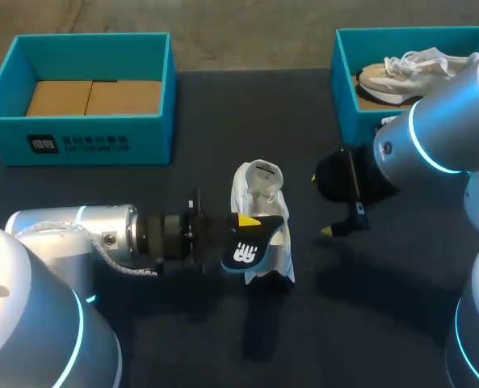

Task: Take the shoe out of the shoebox, open the shoe tongue, remove and reinsert the insole, then place the shoe into the shoebox

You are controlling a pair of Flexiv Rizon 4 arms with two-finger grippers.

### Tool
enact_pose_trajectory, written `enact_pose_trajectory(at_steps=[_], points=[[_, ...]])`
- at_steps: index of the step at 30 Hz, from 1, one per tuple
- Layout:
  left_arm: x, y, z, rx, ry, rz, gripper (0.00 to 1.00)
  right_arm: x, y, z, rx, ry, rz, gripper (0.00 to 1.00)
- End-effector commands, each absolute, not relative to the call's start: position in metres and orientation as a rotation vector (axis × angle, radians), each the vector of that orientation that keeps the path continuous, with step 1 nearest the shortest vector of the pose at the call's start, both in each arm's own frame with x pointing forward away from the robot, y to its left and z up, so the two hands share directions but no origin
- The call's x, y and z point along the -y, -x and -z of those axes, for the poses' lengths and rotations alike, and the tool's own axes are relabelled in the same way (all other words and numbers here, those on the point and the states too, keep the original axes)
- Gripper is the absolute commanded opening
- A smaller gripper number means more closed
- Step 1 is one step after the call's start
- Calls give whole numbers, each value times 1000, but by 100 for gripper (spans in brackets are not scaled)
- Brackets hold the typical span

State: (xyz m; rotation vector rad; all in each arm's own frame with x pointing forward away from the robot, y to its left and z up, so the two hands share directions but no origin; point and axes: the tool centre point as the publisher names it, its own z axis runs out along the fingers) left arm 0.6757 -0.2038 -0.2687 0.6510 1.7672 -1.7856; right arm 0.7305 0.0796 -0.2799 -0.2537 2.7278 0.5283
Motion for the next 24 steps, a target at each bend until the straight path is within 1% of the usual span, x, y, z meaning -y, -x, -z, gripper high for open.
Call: enact_pose_trajectory(at_steps=[1,4,24], points=[[202,-672,267,-1781,-648,1770,0,-89,-742,287,-2752,308,-514,100],[202,-672,267,-1783,-647,1765,0,-93,-744,289,-2774,366,-489,100],[199,-669,270,-1800,-644,1752,0,-105,-746,288,-2778,379,-527,100]])
